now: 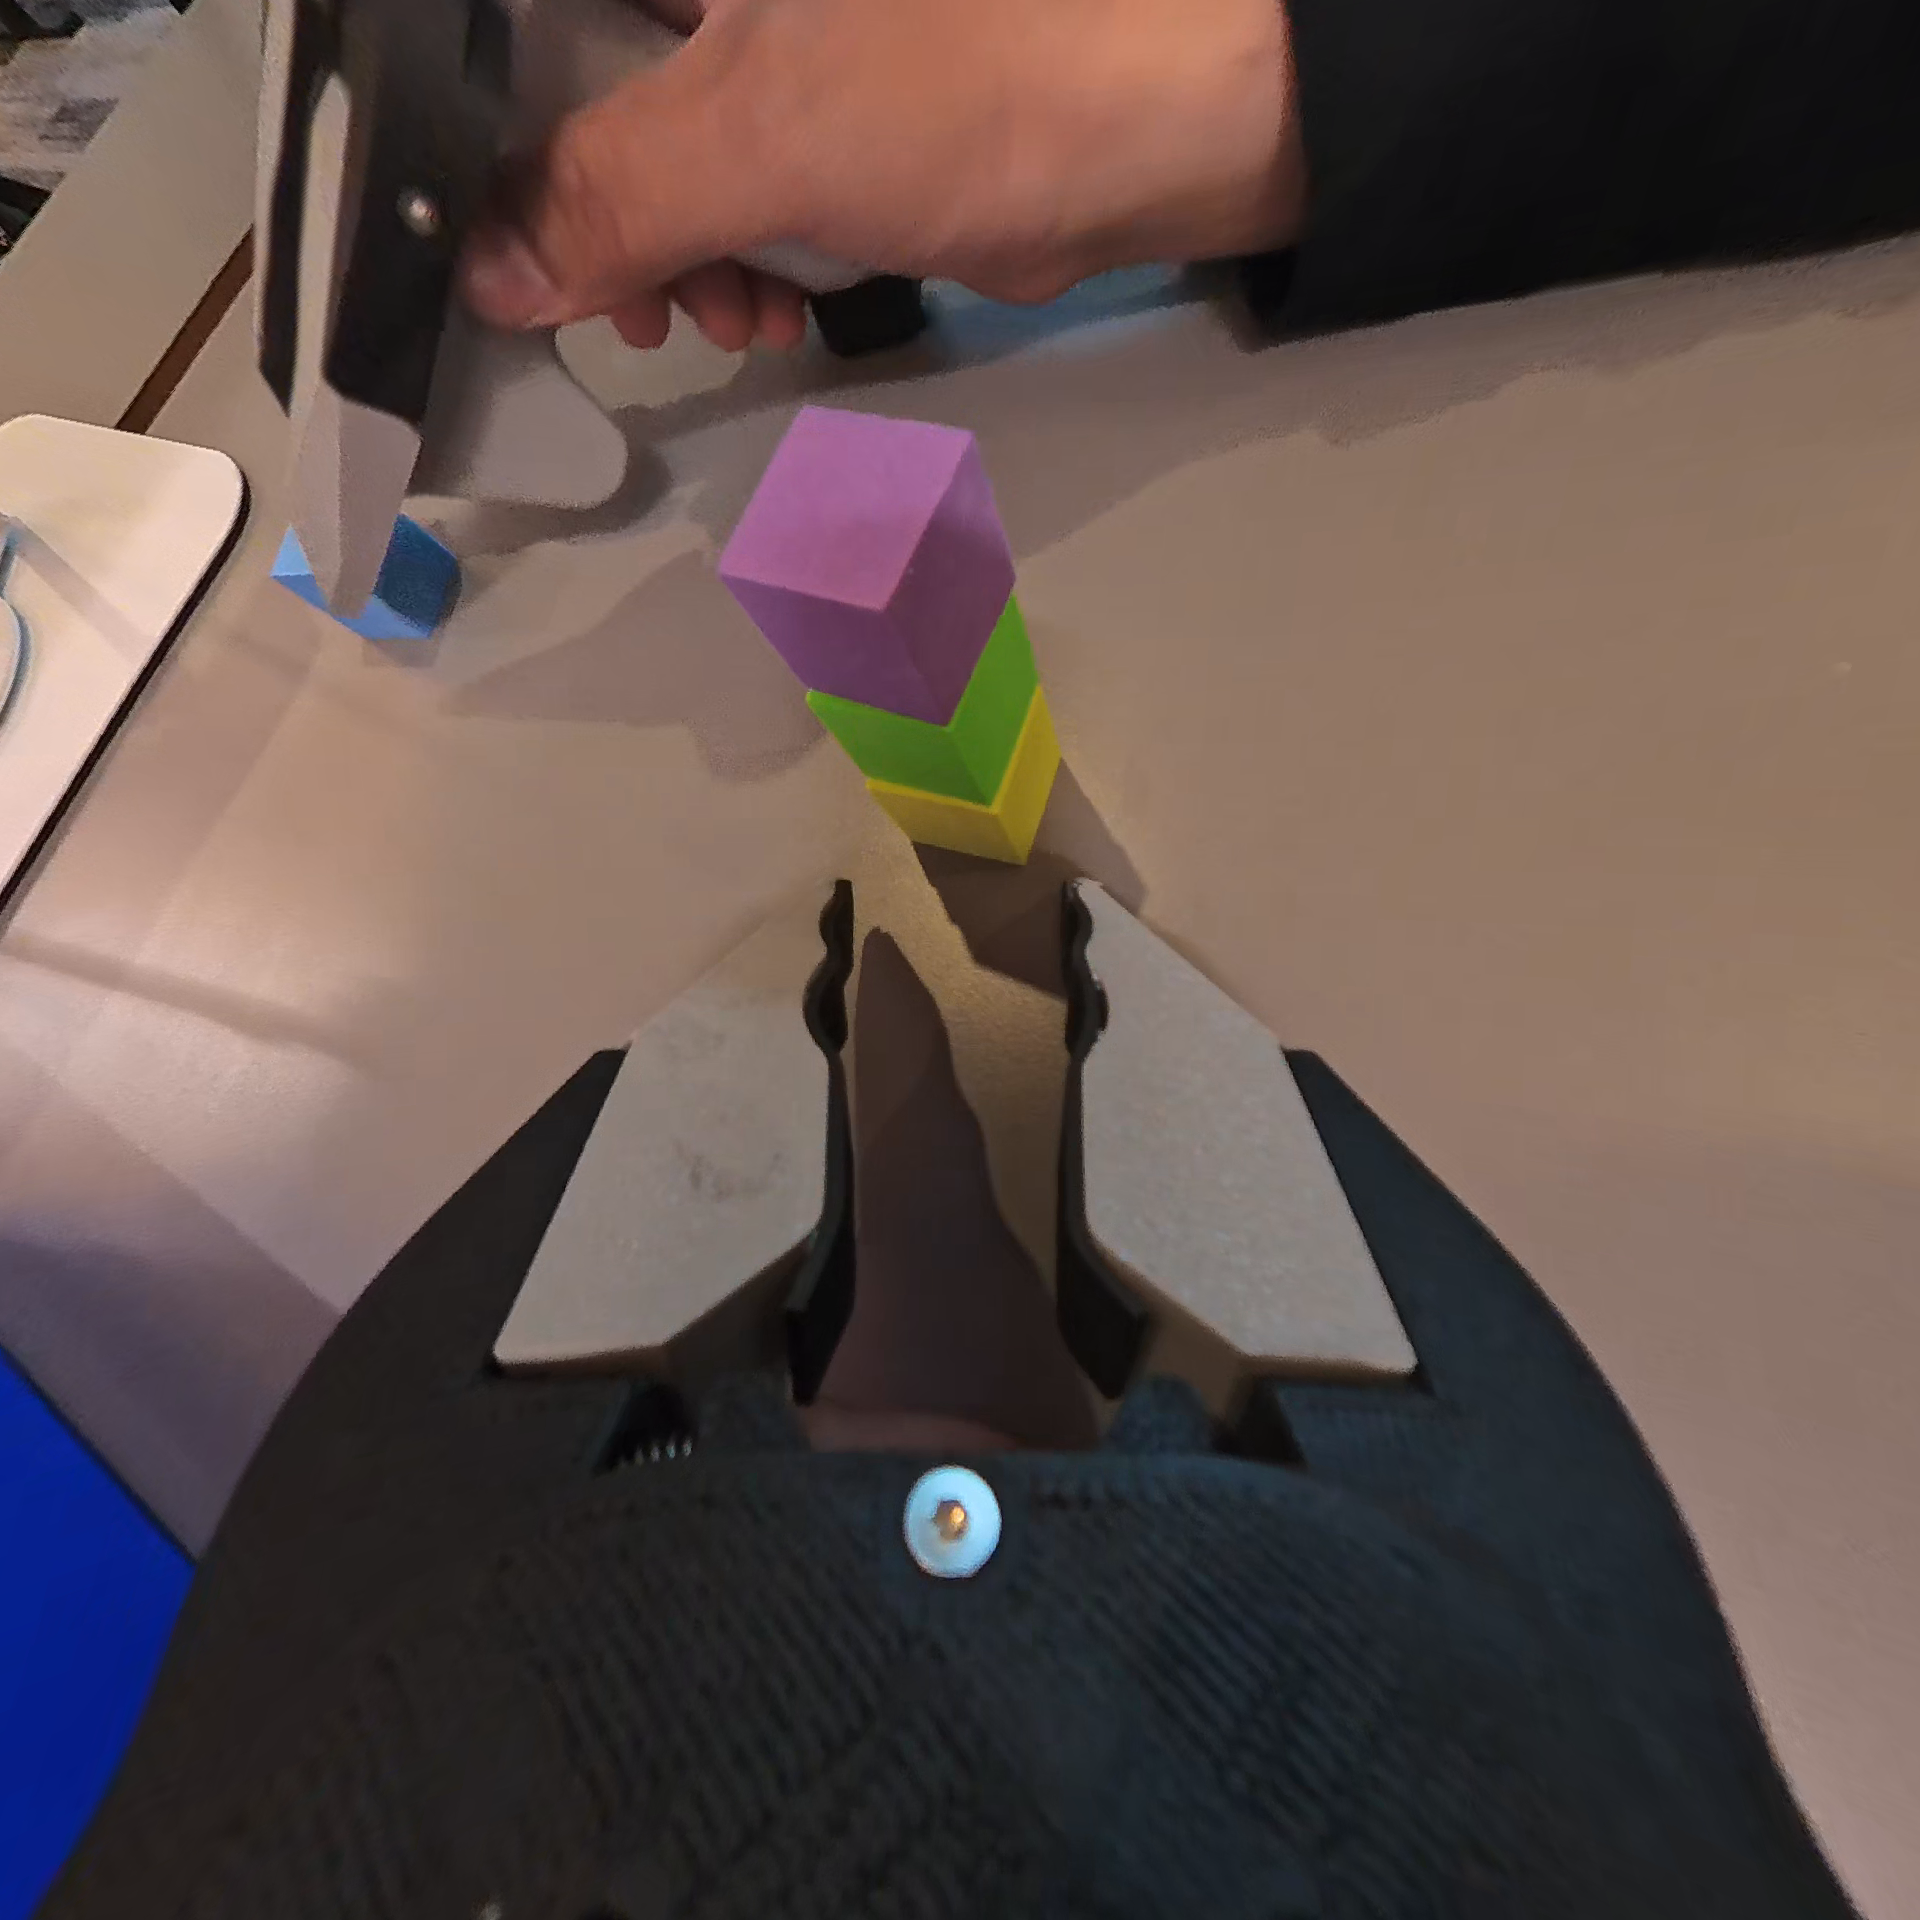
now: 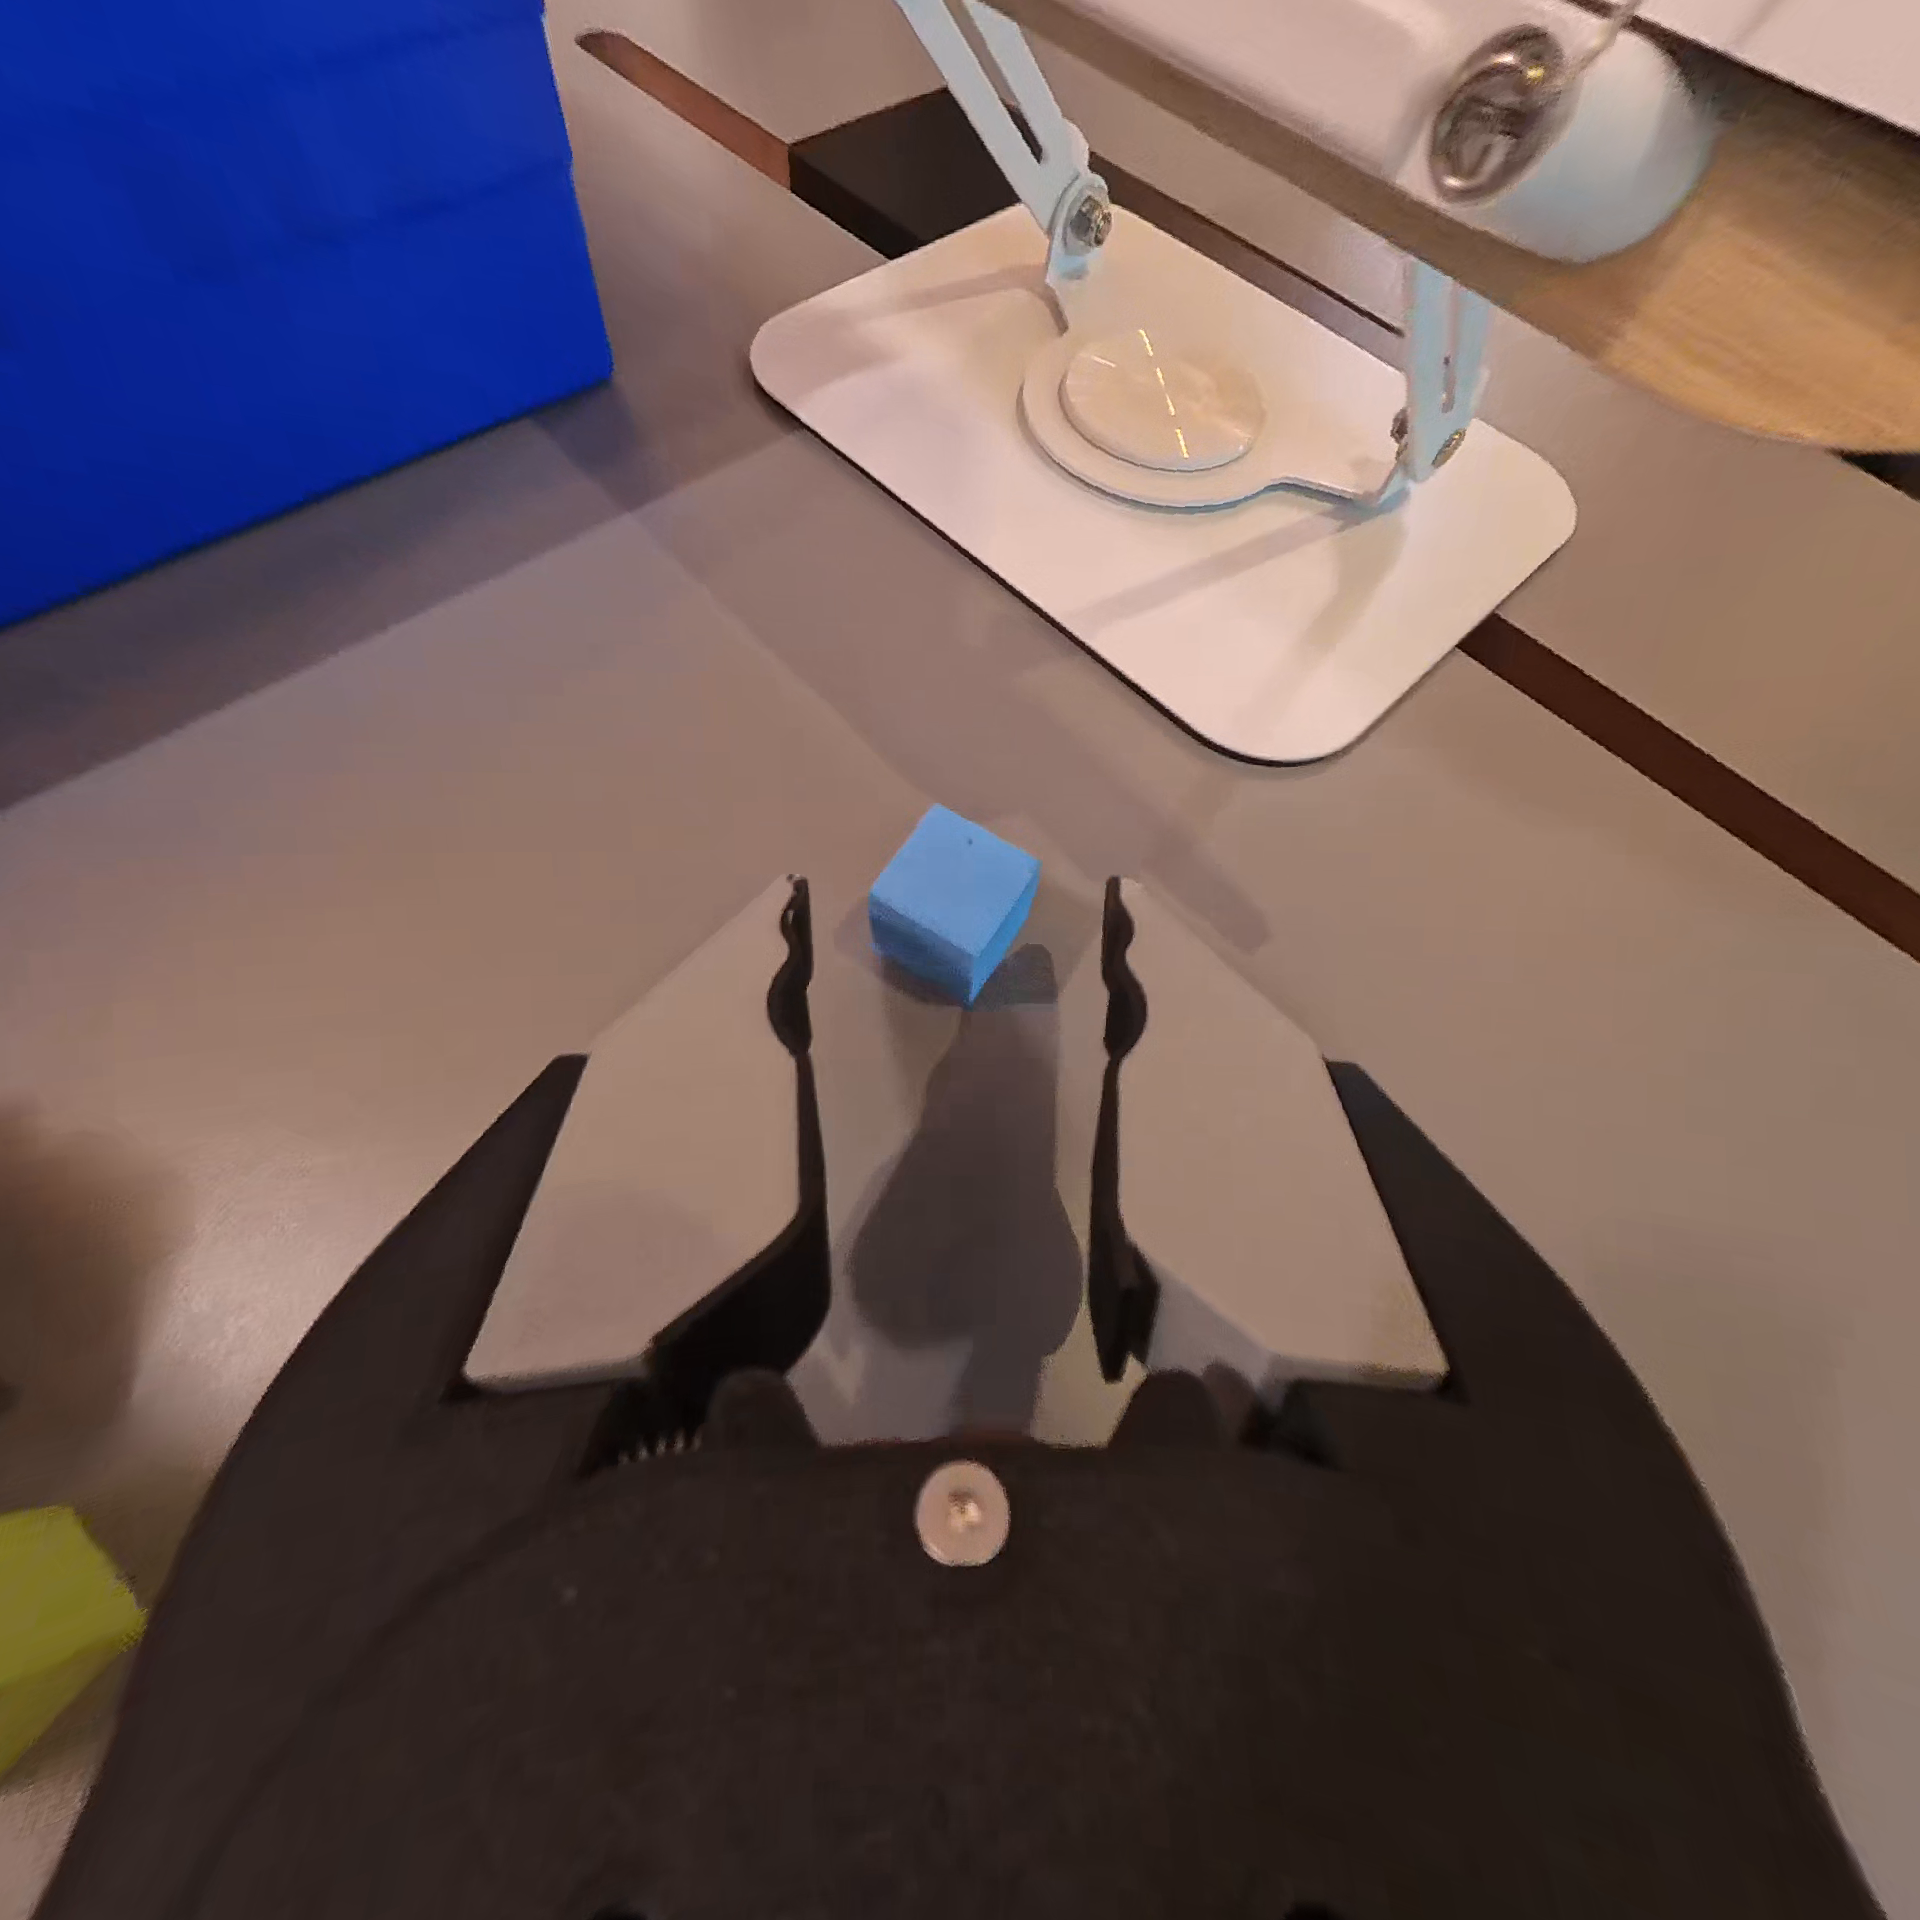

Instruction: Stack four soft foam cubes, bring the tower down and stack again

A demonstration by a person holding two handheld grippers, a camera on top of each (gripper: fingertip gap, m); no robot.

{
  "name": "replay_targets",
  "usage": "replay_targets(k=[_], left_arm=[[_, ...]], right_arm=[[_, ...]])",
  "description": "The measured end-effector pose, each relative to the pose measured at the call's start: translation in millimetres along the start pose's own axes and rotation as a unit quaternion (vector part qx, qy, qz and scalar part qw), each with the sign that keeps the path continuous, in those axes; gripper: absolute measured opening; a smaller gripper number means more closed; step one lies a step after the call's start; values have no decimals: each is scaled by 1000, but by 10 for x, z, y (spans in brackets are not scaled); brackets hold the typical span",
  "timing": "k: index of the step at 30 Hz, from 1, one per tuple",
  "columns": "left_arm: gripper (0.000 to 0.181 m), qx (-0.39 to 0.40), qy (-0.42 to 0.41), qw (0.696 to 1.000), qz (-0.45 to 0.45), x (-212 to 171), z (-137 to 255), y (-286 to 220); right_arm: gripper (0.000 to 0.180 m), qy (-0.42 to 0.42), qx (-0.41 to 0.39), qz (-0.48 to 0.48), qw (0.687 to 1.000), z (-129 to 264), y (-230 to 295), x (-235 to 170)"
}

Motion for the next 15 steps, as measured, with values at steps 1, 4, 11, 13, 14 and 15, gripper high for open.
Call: replay_targets(k=[1, 4, 11, 13, 14, 15], left_arm=[[38, 1, 0, 1000, -1, 1, 0, -3], [37, 2, -1, 1000, -4, 1, 2, -9], [37, 3, -1, 1000, -4, -1, 3, -7], [38, 3, -1, 1000, -2, -2, 4, -4], [38, 2, -1, 1000, -2, -2, 4, -4], [38, 3, -1, 1000, -3, -2, 4, -5]], right_arm=[[54, 8, -6, 1, 1000, -39, 4, 8], [52, 39, -23, -3, 999, -147, -10, 5], [32, 4, 21, 12, 1000, -37, 86, 14], [32, -9, 37, 13, 999, 85, 146, -37], [32, -12, 37, 16, 999, 147, 167, -71], [32, -15, 34, 19, 999, 208, 183, -103]])
Point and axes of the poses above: each gripper's, where its closed fingertips meet, z back along the fingers, x out of its top, y = z × x across the jaws, the point moved 7 cm from there along z, back along the fingers, and after that the axes turned 6 degrees about x, right-handed, at the moved point
